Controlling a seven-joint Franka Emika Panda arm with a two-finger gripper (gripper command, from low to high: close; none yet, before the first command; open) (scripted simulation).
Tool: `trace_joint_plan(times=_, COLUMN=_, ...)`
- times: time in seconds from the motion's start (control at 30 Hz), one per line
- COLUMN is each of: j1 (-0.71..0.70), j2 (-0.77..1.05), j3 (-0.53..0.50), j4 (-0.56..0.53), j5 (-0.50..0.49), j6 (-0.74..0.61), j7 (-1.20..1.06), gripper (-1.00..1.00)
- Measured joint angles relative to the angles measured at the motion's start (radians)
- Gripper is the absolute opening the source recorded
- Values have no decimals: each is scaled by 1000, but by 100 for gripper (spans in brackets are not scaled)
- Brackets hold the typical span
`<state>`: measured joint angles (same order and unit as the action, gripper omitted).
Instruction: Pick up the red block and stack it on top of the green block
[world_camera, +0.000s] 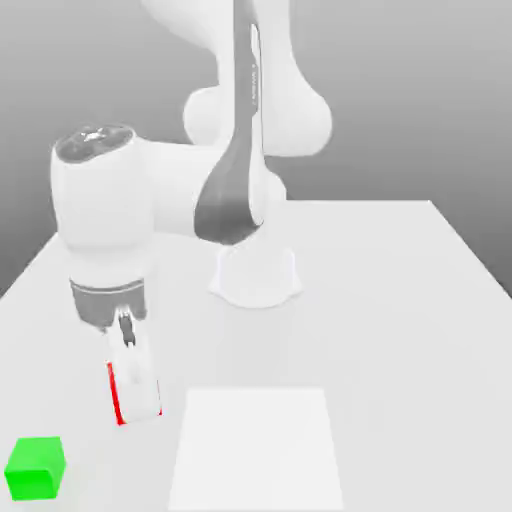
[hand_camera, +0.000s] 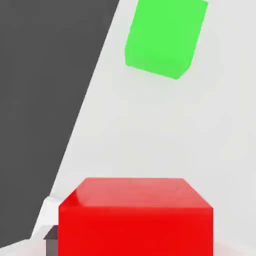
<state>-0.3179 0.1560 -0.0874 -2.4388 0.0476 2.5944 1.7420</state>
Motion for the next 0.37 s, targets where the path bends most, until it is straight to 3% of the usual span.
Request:
trace_joint_plan(times=0.1, j1=-43, j2=65, j3=-53, j4=97, j5=15, j6=-32, j7=64, gripper=-100)
trace_joint_plan(times=0.2, j1=-62, j2=164, j3=-51, j4=122, j5=44, j6=40, j7=60, gripper=-100)
trace_joint_plan(times=0.23, j1=-68, j2=198, j3=-45, j4=125, j5=54, j6=70, j7=54, gripper=100)
trace_joint_plan(times=0.37, j1=-68, j2=198, j3=-45, j4=125, j5=54, j6=70, j7=54, gripper=100)
